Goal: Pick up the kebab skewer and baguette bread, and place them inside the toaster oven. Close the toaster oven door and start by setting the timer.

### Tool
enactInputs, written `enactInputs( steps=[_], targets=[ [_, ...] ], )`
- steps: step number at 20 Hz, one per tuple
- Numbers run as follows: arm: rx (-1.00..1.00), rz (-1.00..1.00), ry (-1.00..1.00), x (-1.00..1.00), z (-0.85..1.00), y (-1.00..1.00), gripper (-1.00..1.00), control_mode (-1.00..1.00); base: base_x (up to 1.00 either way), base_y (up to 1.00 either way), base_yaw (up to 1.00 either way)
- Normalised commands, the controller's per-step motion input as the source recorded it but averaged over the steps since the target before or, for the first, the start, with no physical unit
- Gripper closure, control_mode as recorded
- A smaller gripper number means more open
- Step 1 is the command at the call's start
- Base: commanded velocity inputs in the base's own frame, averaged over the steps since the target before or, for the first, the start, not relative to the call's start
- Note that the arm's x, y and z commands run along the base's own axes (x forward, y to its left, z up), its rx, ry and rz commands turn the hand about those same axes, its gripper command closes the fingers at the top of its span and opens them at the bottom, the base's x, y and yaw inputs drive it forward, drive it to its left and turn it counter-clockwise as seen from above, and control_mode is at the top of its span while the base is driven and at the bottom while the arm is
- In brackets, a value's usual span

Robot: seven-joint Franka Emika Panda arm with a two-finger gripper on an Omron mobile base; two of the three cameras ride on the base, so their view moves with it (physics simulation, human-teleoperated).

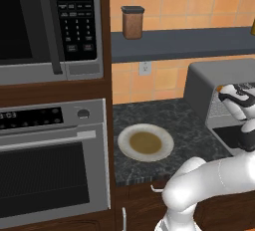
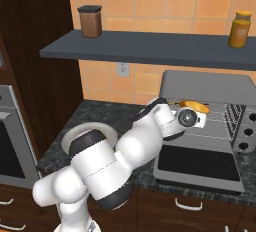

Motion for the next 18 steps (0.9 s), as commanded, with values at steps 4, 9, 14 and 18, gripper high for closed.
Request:
enactInputs(
  steps=[4,9,14,18],
  targets=[
    [0.00,0.00,-0.04,-0.19,0.08,0.00,-1.00,-1.00,0.00,0.00,0.00],
    [0.00,0.00,-0.09,-0.18,0.18,0.00,-1.00,-1.00,0.00,0.00,0.00],
    [0.00,0.00,0.00,-0.22,0.00,0.00,-1.00,-1.00,0.00,0.00,0.00],
    [0.00,0.00,0.00,-0.59,0.00,-0.06,-1.00,-1.00,0.00,0.00,0.00]
  ],
)
